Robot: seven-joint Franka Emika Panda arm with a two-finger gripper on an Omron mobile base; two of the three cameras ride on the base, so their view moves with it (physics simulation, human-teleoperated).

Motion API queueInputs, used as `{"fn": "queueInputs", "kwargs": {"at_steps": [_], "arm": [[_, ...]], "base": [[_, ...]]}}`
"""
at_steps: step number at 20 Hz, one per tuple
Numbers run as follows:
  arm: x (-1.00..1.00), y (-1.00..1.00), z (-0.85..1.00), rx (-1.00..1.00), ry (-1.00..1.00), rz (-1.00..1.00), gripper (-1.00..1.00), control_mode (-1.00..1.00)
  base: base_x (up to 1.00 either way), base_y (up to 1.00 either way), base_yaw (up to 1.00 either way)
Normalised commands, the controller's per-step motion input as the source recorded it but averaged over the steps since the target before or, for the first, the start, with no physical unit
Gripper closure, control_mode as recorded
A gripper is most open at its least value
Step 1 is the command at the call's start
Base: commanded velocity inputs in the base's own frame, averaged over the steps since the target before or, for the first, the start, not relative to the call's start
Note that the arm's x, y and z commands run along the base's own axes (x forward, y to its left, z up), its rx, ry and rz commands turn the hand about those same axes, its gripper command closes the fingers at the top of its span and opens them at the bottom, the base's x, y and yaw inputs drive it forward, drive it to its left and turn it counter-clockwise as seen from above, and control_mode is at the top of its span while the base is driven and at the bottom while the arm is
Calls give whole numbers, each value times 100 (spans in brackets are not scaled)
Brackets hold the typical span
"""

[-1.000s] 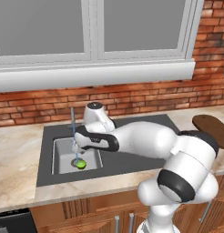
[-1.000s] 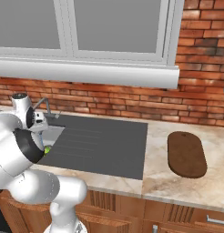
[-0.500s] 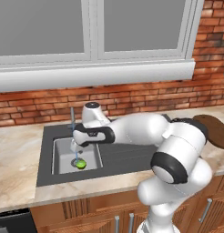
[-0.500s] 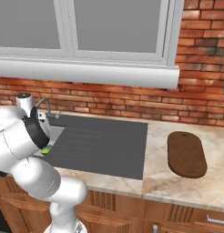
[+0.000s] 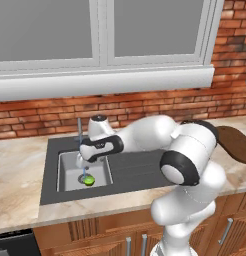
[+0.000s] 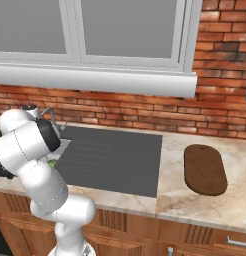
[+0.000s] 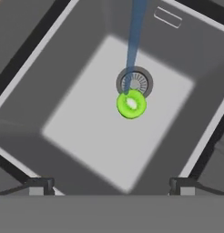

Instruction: Pick the kiwi from the sink and place it on the cutting board to airdry. Then turn off the sink faucet.

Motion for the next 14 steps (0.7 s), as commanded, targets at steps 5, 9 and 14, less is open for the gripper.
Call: {"fn": "queueInputs", "kwargs": {"at_steps": [5, 9, 14], "arm": [[15, 1, -27, 0, 0, 0, -100, -100], [8, 0, -21, 0, 0, 0, -100, -100], [15, 4, -17, 0, 0, -1, -100, -100]], "base": [[0, 0, 0], [0, 0, 0], [0, 0, 0]]}}
